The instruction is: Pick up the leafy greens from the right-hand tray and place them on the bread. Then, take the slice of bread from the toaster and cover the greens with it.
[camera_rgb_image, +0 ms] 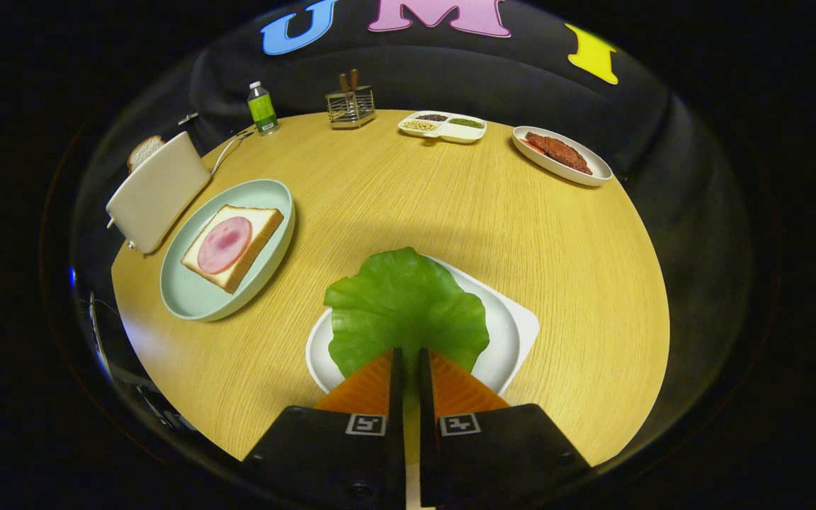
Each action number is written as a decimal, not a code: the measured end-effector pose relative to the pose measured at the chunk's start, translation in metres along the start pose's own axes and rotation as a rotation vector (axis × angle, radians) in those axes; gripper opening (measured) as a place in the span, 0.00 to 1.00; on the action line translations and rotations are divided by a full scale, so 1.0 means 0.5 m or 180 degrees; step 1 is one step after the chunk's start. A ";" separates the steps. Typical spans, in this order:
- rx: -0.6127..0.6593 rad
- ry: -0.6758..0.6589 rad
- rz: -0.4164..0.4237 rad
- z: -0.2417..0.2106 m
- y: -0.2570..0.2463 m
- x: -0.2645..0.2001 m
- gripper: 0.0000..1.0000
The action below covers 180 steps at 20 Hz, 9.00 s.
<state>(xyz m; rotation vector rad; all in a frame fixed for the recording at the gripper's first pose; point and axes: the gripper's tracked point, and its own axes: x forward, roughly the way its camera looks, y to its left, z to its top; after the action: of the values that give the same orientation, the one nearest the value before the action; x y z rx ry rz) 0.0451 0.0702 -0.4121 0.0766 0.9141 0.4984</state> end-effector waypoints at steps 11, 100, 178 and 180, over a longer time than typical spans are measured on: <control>0.0057 -0.0579 -0.0108 0.119 0.025 -0.141 0.08; 0.0086 -0.0992 0.0583 0.550 0.927 -0.010 0.17; 0.0819 -0.0825 -0.0442 0.204 0.279 0.040 0.99; 0.0820 -0.0848 -0.0436 0.207 0.274 0.034 1.00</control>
<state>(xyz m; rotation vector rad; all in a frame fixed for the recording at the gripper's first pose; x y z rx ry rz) 0.0816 0.2139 -0.3236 0.3055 0.7120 0.2337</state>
